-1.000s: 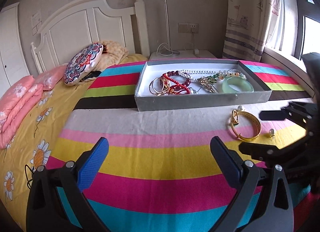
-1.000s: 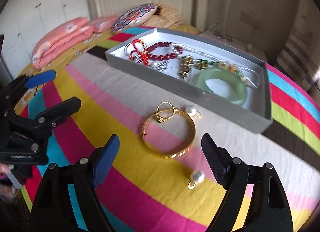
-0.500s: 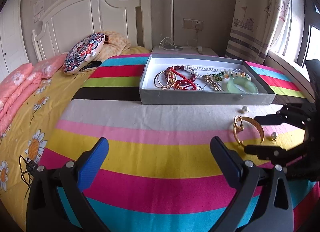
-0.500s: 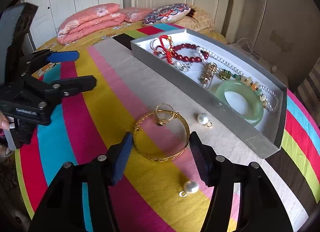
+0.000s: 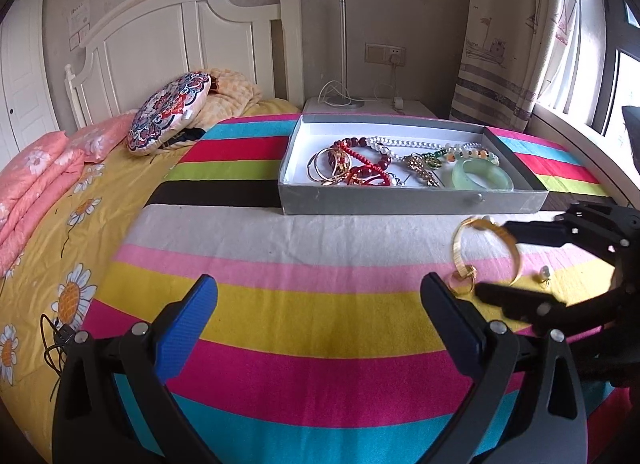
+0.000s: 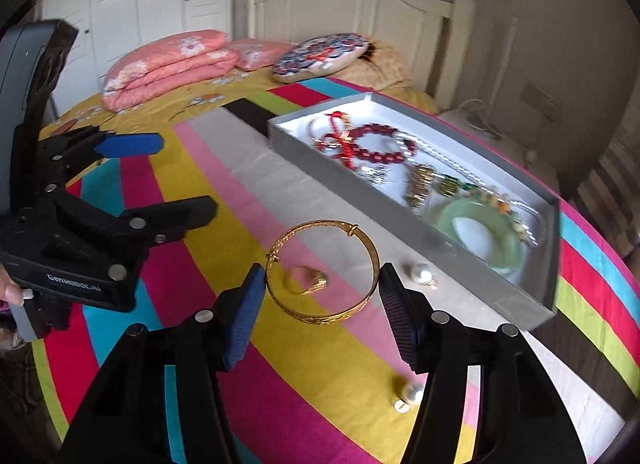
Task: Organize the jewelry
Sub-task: 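Move the left gripper to the gold ring while the right gripper moves to the gold bangle, then grasp the gold ring with the left gripper and lift it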
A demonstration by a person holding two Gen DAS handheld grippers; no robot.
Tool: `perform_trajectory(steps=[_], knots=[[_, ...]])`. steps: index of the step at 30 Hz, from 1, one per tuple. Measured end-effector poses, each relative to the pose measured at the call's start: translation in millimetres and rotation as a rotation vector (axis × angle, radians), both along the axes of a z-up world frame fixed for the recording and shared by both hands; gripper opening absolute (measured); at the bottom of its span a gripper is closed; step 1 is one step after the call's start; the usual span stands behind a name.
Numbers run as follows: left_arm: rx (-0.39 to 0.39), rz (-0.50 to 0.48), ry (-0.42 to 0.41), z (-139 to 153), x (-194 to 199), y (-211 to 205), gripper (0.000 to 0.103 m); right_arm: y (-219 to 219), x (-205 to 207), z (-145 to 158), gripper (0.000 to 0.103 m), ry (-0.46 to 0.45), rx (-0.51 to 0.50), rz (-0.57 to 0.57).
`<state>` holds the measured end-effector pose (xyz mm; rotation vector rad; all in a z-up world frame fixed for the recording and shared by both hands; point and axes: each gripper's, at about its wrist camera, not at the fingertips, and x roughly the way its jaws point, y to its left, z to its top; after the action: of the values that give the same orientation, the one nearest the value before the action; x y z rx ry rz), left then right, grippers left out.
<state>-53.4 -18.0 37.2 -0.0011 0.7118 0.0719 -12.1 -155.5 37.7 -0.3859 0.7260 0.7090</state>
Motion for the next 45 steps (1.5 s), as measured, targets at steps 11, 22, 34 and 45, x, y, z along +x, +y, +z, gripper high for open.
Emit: perform_trajectory(steps=[11,22,34,45], knots=[[0.060,-0.028,0.019,-2.2,2.4,-13.5,0.101,-46.7,-60.9,6.5,0.057,0.034,0.061,-0.074],[-0.077,-0.161,0.131,-8.0,16.4,-53.1,0.089,-61.5,-69.5,-8.7,0.058,0.063,0.031,-0.168],[-0.046,-0.172,0.185,-19.9,45.4,-89.3,0.078,-81.8,-59.7,-20.0,0.058,0.123,0.011,-0.315],[-0.026,-0.074,0.248,-28.9,69.0,-65.4,0.080,-84.6,-60.6,-19.0,0.058,0.134,0.039,-0.310]])
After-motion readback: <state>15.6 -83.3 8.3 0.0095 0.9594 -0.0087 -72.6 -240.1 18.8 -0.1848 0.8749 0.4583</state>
